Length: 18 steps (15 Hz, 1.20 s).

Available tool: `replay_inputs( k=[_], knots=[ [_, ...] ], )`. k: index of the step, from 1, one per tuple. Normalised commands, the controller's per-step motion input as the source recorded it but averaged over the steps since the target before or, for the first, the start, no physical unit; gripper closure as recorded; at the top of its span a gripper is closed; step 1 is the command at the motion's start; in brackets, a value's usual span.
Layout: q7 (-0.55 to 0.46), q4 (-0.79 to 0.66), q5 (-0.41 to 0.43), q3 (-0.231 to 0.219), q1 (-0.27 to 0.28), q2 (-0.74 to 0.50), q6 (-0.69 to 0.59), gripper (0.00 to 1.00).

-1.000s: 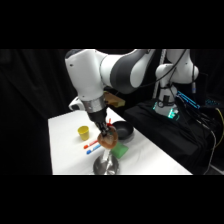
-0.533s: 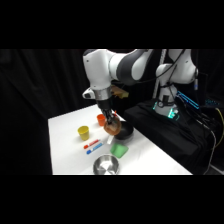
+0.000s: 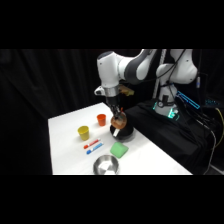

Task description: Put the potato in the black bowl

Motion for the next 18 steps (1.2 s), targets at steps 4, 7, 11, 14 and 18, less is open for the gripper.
replay_inputs(
  k=[4, 7, 11, 14, 18],
  knots=[
    [-0.1, -0.13, 0.011, -0.019, -0.058, 0.08, 0.39, 0.42],
    [-0.12, 0.0, 0.003, -0.028, -0.06, 0.13, 0.27, 0.19],
    [-0.1, 0.01, -0.038, -0.019, -0.033, -0.1, 0.0, 0.0],
    [-0.07, -0.02, -0.085, 0.004, 0.003, -0.41, -0.34, 0.0],
    [-0.07, 0.06, -0.058, 0.032, 0.015, -0.56, -0.58, 0.0]
  ],
)
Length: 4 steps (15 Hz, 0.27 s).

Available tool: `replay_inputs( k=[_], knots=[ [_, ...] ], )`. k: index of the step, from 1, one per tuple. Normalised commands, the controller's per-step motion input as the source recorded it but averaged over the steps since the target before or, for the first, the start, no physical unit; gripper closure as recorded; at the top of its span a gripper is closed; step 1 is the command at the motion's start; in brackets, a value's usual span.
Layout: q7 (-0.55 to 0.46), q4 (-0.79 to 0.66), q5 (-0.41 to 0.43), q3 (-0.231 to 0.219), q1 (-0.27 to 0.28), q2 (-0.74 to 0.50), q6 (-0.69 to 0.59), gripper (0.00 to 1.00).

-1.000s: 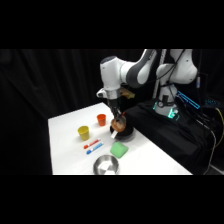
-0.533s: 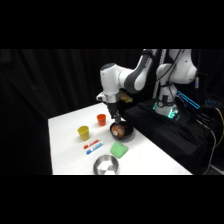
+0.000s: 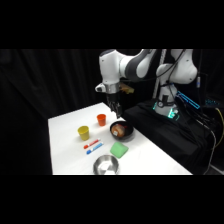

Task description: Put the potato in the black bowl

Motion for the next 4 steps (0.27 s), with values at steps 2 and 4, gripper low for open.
replay_inputs(
  k=[2, 4],
  knots=[
    [-0.08, 0.25, -0.012, 0.036, 0.021, -0.35, -0.55, 0.0],
    [-0.11, 0.33, 0.021, 0.023, 0.025, -0.1, -0.36, 0.0]
  ],
)
